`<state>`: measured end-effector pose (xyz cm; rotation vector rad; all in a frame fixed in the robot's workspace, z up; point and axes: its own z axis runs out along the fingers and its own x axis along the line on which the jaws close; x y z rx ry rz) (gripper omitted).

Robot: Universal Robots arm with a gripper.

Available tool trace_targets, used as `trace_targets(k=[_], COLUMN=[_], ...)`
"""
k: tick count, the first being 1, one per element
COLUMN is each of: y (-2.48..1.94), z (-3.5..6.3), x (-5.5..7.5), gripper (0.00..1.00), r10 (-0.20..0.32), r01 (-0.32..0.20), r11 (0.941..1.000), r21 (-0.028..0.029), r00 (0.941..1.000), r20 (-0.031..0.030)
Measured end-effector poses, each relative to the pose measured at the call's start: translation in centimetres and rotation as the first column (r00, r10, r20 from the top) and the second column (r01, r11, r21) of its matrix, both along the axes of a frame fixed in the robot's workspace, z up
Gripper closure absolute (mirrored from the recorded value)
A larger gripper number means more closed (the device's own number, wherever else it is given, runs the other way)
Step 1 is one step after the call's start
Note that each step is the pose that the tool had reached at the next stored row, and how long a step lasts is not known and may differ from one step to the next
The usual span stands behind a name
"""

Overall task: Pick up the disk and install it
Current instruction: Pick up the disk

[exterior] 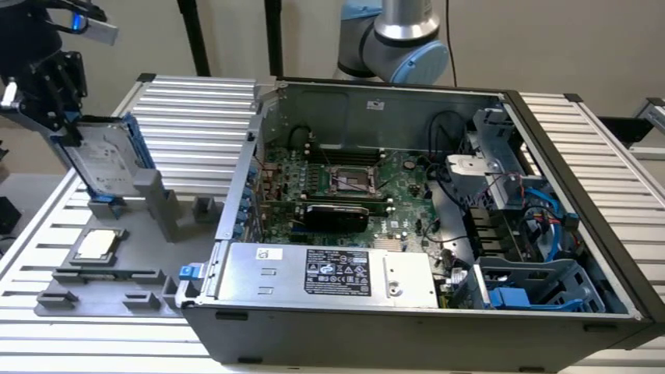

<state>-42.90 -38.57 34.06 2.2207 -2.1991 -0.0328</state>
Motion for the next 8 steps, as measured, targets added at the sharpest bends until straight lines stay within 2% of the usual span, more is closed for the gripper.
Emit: trace_targets(k=[8], y=[0.0], z=[3.42], x=[0.6], gripper=[1.0], r10=[0.0], r01=[0.0], r11=[1.0], r21=[0.0003], r00=[1.0], r20=[0.0])
